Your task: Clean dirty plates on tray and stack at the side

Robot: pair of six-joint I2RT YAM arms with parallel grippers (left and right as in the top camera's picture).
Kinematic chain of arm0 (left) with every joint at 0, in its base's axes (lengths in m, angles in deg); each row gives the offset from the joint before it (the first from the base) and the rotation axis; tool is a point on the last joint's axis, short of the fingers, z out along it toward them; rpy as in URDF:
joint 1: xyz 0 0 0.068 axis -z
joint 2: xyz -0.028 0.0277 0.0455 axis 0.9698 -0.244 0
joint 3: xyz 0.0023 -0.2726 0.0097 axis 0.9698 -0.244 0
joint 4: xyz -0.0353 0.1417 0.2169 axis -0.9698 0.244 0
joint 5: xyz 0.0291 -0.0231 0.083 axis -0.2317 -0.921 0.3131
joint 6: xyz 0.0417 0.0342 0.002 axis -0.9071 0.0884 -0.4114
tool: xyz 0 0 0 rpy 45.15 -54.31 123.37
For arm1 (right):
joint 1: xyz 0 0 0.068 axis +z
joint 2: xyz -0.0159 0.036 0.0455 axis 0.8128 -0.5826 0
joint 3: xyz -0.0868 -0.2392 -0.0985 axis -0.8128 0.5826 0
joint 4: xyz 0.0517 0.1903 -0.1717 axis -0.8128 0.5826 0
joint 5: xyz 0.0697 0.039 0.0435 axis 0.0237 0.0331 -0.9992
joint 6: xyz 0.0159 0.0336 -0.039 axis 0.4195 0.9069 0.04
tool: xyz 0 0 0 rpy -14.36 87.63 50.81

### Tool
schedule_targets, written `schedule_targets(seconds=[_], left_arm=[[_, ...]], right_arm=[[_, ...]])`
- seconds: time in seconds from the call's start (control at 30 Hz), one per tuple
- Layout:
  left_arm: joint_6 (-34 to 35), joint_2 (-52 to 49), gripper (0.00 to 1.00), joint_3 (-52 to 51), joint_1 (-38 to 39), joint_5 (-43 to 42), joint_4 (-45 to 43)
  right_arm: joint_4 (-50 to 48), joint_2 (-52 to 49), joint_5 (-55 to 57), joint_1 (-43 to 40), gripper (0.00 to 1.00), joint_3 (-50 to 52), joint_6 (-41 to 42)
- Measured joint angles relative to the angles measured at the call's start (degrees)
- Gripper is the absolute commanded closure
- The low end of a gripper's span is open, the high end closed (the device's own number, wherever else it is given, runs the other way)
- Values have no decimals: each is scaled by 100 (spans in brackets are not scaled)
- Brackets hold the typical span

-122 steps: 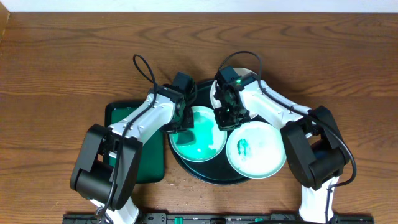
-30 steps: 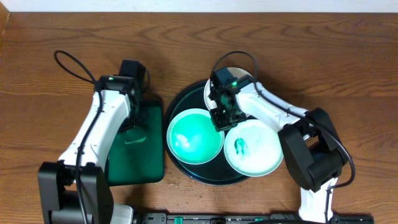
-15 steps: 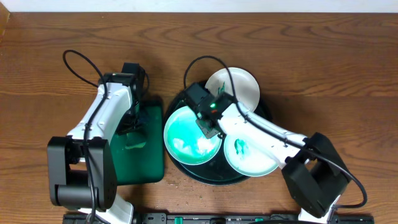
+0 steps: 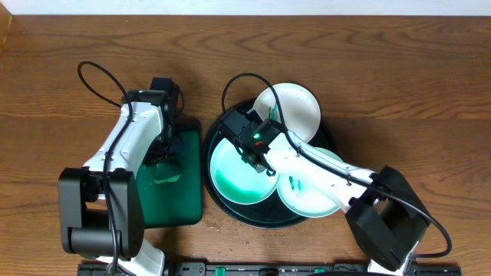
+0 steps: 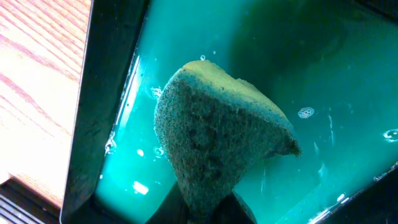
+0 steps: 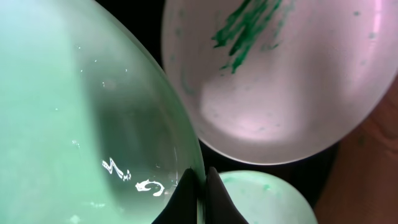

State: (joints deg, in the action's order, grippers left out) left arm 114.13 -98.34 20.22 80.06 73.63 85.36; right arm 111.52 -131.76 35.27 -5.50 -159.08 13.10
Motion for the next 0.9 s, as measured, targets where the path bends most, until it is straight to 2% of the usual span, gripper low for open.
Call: schedule_targets(seconds=[0.5,0.9], left_arm=[[0,0,92,0,0,0,-2],[0,0,93,0,0,0,-24]], right_arm=[[35,562,1290,0,99,0,-367],[-199,656,2848,365,99,2,-1545]])
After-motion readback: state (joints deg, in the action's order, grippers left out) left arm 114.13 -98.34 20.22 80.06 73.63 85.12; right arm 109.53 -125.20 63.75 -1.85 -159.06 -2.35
